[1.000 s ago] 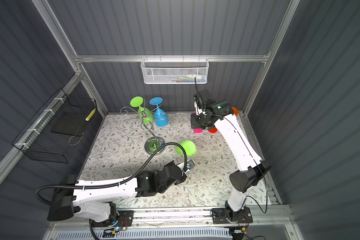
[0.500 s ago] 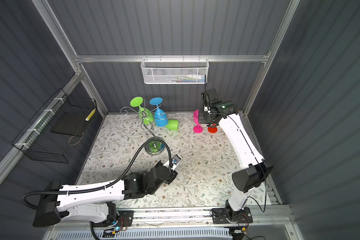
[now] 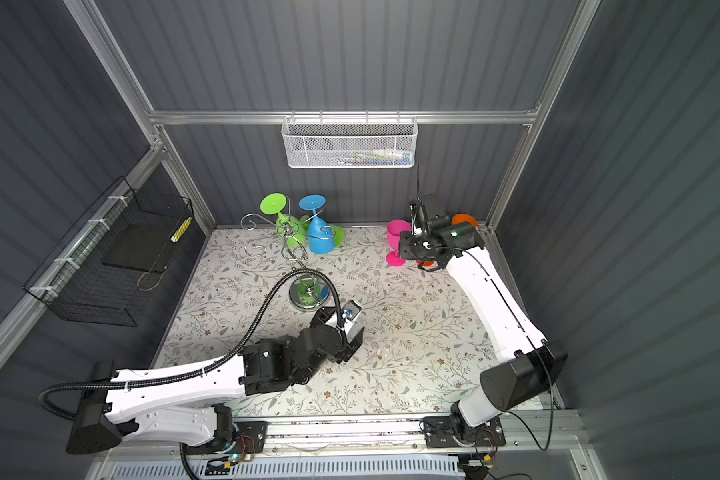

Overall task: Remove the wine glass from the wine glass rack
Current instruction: 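Reach the right gripper to the lower green glass while left gripper nears the rack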

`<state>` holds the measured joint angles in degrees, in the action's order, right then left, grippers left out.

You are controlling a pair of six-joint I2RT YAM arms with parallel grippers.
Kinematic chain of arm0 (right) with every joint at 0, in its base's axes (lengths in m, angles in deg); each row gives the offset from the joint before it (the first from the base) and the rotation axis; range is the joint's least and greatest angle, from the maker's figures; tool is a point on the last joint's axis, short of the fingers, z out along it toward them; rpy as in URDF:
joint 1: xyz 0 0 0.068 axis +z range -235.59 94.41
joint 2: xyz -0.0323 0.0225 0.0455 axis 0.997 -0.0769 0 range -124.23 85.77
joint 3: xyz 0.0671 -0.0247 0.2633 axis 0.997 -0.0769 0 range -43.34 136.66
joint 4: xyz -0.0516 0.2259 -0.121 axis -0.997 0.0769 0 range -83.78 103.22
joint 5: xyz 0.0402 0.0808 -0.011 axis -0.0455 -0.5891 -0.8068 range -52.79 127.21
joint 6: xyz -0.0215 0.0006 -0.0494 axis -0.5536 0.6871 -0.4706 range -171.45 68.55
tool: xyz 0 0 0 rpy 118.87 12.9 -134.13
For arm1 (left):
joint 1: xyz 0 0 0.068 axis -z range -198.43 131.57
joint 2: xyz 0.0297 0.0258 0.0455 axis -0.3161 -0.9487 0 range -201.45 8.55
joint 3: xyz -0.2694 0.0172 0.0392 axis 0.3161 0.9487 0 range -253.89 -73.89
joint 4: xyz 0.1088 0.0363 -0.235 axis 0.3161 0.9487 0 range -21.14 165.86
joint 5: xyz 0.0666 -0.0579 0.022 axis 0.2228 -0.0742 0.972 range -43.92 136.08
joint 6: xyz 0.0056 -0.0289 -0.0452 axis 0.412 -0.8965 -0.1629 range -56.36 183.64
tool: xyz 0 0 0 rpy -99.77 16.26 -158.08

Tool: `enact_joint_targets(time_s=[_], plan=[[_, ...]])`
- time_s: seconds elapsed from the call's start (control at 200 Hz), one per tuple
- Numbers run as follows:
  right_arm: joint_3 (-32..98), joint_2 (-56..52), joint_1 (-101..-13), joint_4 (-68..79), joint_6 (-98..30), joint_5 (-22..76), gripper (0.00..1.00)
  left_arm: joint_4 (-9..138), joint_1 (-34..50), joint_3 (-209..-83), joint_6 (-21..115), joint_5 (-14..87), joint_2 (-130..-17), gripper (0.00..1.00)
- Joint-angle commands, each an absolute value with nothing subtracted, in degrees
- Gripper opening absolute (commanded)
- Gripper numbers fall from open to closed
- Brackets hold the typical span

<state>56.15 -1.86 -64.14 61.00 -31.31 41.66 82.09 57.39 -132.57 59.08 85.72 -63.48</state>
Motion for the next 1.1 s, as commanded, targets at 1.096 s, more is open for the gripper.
enact_joint_targets(time_s=[1.096], plan=[[43.0, 7.3, -64.9, 46.7, -23.1, 27.3, 0.67, 108.6, 56.9, -145.0, 44.4, 89.8, -51.7, 1.0]])
